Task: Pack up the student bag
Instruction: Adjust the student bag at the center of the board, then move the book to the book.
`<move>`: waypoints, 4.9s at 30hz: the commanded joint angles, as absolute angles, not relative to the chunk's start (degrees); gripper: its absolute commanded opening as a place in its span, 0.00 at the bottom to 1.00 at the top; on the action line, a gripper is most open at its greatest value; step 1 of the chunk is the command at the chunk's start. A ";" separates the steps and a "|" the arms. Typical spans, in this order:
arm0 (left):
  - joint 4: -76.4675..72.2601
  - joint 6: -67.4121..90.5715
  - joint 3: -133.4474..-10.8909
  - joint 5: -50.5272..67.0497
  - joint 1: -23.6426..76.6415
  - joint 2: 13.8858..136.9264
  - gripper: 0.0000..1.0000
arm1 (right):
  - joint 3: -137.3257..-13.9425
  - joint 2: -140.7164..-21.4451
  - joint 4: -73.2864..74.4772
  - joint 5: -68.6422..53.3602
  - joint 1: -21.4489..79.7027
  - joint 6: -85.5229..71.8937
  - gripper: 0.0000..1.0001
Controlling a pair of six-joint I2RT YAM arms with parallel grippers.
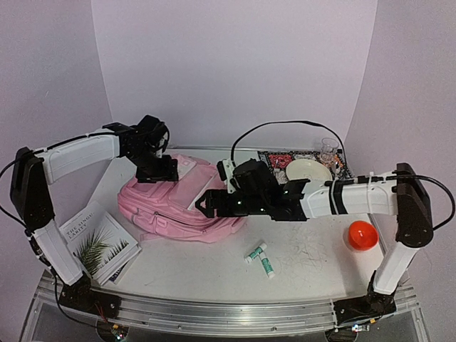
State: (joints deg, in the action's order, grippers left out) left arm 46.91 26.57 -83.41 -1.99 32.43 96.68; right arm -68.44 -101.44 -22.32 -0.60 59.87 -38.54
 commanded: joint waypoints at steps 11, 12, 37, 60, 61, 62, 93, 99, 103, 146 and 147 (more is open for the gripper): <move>43.61 24.59 -61.55 7.03 29.09 78.27 0.49 | -76.26 -107.80 -20.95 0.54 62.23 -37.82 0.83; 43.24 24.15 -60.78 7.96 29.09 77.87 0.47 | -76.29 -107.88 -20.92 1.26 62.23 -37.69 0.83; 37.13 19.96 -54.84 12.19 29.09 85.99 0.24 | -74.71 -106.68 -20.83 2.68 62.19 -38.27 0.83; 34.58 27.01 -64.67 12.95 27.10 88.83 0.38 | -69.63 -102.11 -20.52 5.45 62.16 -37.96 0.84; 34.97 27.44 -64.23 12.72 26.30 87.77 0.42 | -69.30 -101.82 -20.48 5.64 62.22 -37.96 0.84; 35.54 27.85 -63.81 12.05 25.77 86.40 0.46 | -68.91 -101.59 -20.42 5.70 62.23 -37.97 0.84; 59.68 37.08 -48.00 -11.50 -12.76 62.79 1.00 | -67.45 -100.98 -20.13 0.34 61.73 -31.44 0.87; 60.10 40.55 -46.69 -12.19 -15.32 59.97 1.00 | -66.62 -100.08 -20.21 -1.58 61.37 -30.32 0.88; 59.31 44.02 -44.50 -9.06 -15.53 60.58 1.00 | -65.69 -99.18 -20.37 -1.43 61.09 -30.06 0.89; 30.59 61.14 -47.03 7.27 12.83 73.82 0.87 | -62.64 -96.43 -21.59 -0.99 59.99 -31.10 0.91; 30.25 61.10 -48.01 7.06 13.65 74.76 0.87 | -62.57 -96.39 -21.61 -0.89 59.96 -31.13 0.91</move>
